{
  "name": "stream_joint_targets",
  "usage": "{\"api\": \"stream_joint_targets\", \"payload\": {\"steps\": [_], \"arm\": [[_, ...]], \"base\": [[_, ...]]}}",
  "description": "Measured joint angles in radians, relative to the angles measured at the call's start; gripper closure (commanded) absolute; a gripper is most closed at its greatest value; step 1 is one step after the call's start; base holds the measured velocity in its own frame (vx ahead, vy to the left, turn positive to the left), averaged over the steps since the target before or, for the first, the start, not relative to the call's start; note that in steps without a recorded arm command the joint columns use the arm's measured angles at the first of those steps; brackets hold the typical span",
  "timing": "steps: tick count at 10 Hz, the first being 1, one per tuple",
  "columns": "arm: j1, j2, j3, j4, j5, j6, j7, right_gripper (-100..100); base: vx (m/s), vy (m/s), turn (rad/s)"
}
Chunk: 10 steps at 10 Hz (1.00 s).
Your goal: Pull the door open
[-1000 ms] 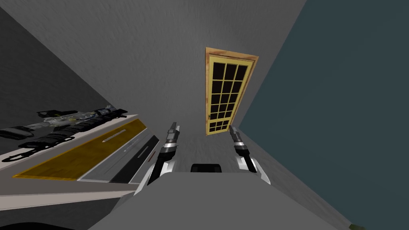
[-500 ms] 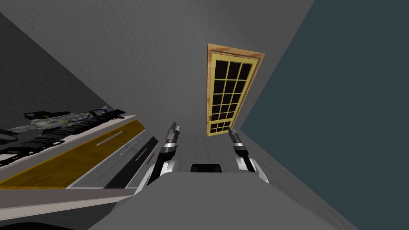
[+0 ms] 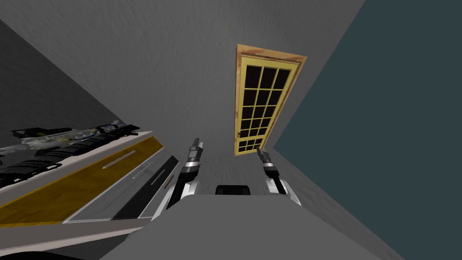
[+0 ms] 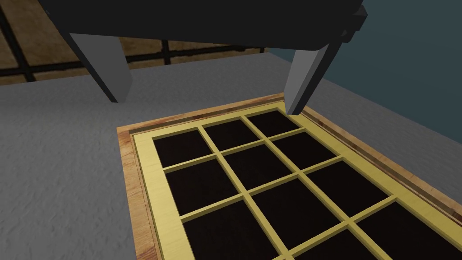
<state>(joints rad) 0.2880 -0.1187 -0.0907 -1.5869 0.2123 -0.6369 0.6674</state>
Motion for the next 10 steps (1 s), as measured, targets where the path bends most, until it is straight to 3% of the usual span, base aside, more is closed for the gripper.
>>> {"api": "stream_joint_targets", "payload": {"steps": [10], "arm": [[-0.062,-0.006,-0.021,0.237,0.047,-0.08,0.158,-100]], "base": [[0.114,0.021,0.029]]}}
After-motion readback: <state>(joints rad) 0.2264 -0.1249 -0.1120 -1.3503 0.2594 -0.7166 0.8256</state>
